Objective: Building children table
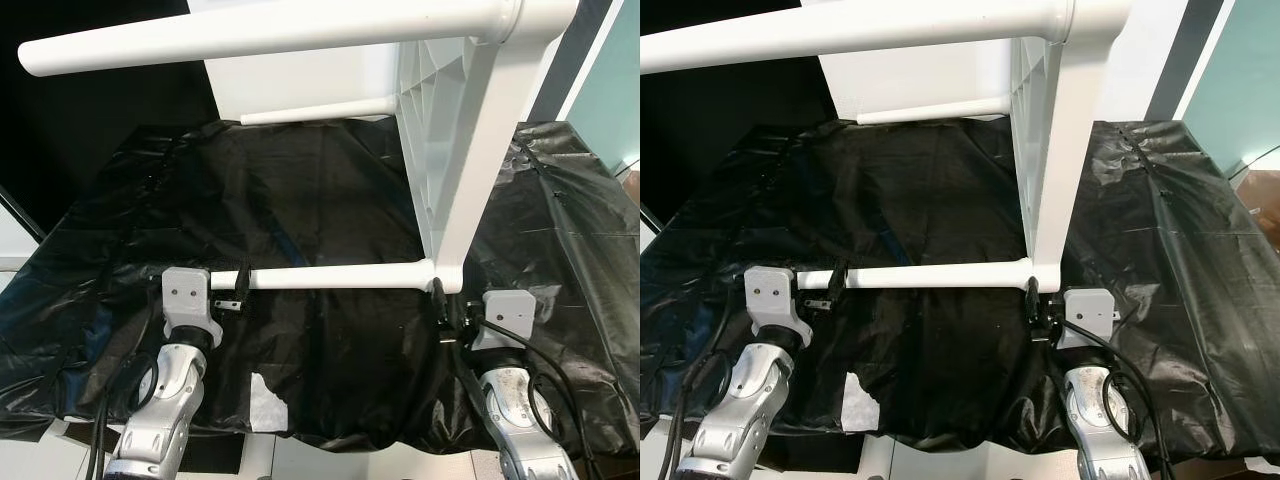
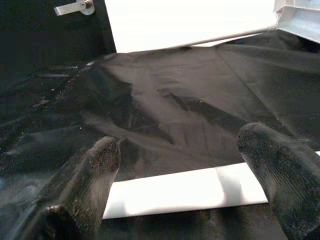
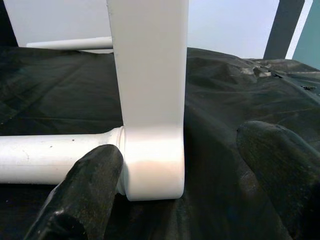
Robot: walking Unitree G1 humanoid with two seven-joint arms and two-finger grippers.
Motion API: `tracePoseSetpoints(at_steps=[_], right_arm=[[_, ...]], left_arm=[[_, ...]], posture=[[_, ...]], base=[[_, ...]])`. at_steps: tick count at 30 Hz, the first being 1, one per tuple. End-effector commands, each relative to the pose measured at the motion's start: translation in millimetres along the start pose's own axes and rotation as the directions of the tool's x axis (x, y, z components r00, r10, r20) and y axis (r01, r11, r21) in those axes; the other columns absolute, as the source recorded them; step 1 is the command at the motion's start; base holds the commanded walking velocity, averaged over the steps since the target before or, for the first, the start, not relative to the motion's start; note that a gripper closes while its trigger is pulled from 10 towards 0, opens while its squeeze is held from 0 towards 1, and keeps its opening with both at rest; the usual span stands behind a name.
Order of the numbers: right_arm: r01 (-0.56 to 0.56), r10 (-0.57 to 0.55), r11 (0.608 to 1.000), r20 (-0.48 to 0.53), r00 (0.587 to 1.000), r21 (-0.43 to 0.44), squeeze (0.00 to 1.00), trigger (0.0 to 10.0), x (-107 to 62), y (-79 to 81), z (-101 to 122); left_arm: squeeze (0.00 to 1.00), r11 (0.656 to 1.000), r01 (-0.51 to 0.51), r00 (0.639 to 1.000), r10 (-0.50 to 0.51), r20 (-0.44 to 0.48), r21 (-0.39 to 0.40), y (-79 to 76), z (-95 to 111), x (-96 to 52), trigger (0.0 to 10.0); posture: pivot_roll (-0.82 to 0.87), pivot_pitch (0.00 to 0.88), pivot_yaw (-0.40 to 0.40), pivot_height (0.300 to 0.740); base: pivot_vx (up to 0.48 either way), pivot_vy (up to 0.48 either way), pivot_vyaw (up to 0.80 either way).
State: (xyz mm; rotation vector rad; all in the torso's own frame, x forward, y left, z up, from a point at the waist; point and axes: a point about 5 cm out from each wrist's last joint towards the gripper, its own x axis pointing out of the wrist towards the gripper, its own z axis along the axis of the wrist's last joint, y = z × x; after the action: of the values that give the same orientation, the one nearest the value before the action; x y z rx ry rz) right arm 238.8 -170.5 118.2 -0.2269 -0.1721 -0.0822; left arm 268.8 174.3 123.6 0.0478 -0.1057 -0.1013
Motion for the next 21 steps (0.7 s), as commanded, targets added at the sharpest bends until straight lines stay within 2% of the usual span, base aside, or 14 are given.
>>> tracePoseSetpoints(at_steps=[1,5,13,14,15,16,17,18,20,21], right_arm=[[0.0,0.0,1.0,-0.009,1.0,0.007,0.0,10.0,0.5,-0.7,-3],[0.009,-0.009,1.0,-0.028,1.0,0.006,0.0,10.0,-2.5,-1.4,-9],[0.012,-0.012,1.0,-0.009,1.0,0.007,0.0,10.0,1.5,-0.8,-5],[0.014,-0.013,1.0,-0.002,1.0,0.004,0.0,10.0,2.5,-1.3,-4],[0.014,-0.014,1.0,0.007,1.0,0.0,0.0,10.0,3.5,-2.1,-2],[0.014,-0.014,1.0,0.009,1.0,-0.001,0.0,10.0,3.7,-2.2,-2],[0.021,-0.021,1.0,0.009,1.0,-0.008,0.0,10.0,4.4,-5.6,-2],[0.021,-0.021,1.0,0.009,1.0,-0.008,0.0,10.0,4.4,-5.6,-2],[0.024,-0.023,1.0,0.007,1.0,-0.012,0.0,10.0,6.3,-7.3,-3],[0.021,-0.021,1.0,0.008,1.0,-0.013,0.0,10.0,8.0,-7.1,-3]], left_arm=[[0.0,0.996,0.093,0.996,-0.093,-0.017,0.003,-5.9,-4,-3.6,10.0],[0.0,0.996,0.087,0.996,-0.087,-0.033,0.003,-5.5,-10,-5.5,10.0],[0.0,0.996,0.087,0.996,-0.087,-0.009,-0.004,-2.7,-4,-2.1,10.0],[0.0,0.994,0.099,0.994,-0.101,0.032,0.05,-1.5,4,-1.6,10.0],[0.0,0.982,0.099,0.989,-0.114,0.089,0.162,6.2,19,-0.1,10.0],[0.0,0.977,0.097,0.988,-0.117,0.101,0.188,8.2,23,0.2,10.0],[0.0,0.924,0.038,0.963,-0.136,0.232,0.381,30.2,61,2.7,10.0],[0.0,0.924,0.038,0.963,-0.136,0.232,0.381,30.2,61,2.7,10.0],[0.0,0.862,-0.048,0.927,-0.15,0.345,0.505,47.7,103,3.3,10.0],[0.0,0.833,-0.091,0.902,-0.162,0.399,0.546,48.0,119,2.3,10.0]], posture=[[-0.01,0.057,0.028,0.74],[-0.01,0.057,0.034,0.74],[-0.01,0.05,0.036,0.74],[-0.01,0.053,0.037,0.74],[-0.01,0.052,0.036,0.74],[-0.01,0.052,0.036,0.74],[-0.01,0.051,0.037,0.74],[-0.01,0.051,0.037,0.74],[0.0,0.048,0.026,0.74],[0.01,0.049,0.018,0.74]], base=[[0.0,0.0,0.0],[0.0,0.0,0.0],[0.0,0.0,0.0],[0.0,0.0,0.0],[0.0,0.0,0.0],[0.0,0.0,0.0],[0.0,0.0,0.0],[0.0,0.0,0.0],[0.0,0.0,0.0],[0.0,0.0,0.0]])
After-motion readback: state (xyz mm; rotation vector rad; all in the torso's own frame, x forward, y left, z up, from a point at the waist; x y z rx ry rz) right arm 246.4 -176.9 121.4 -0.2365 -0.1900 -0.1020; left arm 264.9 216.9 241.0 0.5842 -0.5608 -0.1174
